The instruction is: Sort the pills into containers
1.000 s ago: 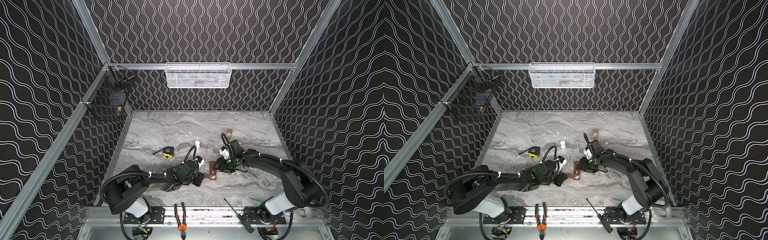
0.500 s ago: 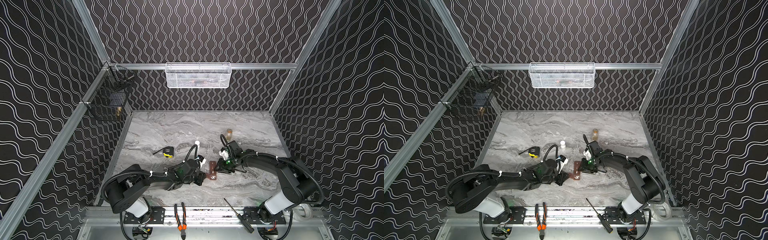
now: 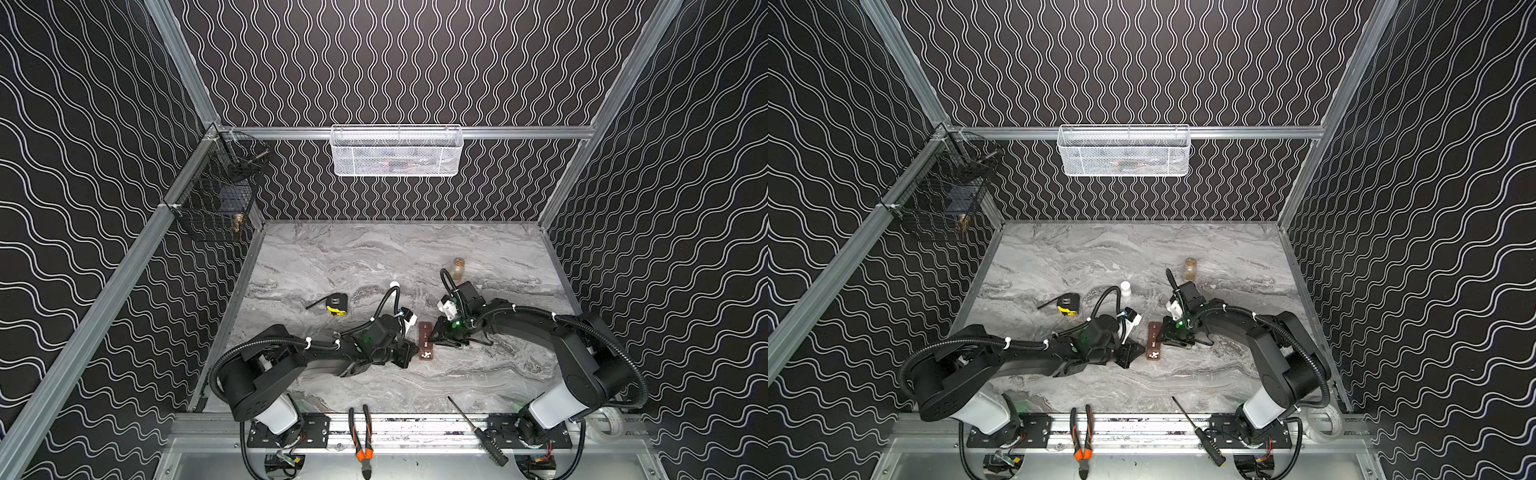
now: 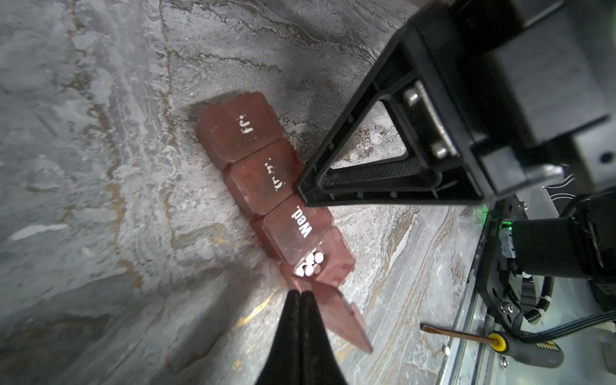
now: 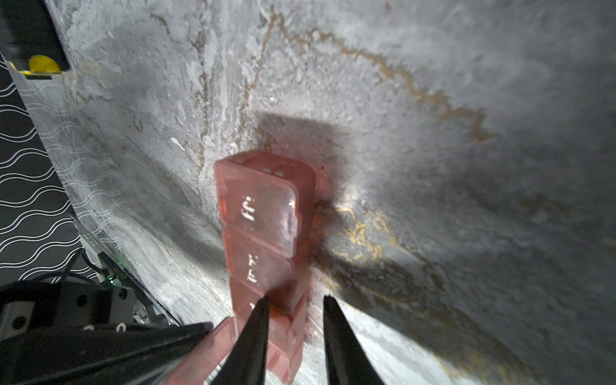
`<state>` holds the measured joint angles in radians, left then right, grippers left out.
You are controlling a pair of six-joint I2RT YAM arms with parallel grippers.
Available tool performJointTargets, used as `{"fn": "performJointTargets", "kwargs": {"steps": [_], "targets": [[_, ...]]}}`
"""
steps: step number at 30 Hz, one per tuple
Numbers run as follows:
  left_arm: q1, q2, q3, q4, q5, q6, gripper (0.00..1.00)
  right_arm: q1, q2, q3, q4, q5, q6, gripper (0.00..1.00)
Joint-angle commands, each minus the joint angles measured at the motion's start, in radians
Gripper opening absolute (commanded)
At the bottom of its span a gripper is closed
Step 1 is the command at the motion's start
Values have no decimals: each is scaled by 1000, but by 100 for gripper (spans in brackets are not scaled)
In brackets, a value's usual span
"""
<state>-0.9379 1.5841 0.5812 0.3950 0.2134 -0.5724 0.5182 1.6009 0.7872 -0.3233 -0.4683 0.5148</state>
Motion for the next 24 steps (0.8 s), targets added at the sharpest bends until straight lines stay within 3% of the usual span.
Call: {"fn": "performJointTargets", "kwargs": {"steps": [1,10,19,24], "targets": [[2,13,17,22,18,2,9,2,-1,0,2,8,-2,30],[1,72,42,21,42,9,34,1,-12,-2,-2,14,-3,31],[1,102,62,2,47,19,38,2,-18,13,-16,26,-6,32],[1,113,69,-12,47,21,38,2,-40,18,-25,30,-8,38]]}}
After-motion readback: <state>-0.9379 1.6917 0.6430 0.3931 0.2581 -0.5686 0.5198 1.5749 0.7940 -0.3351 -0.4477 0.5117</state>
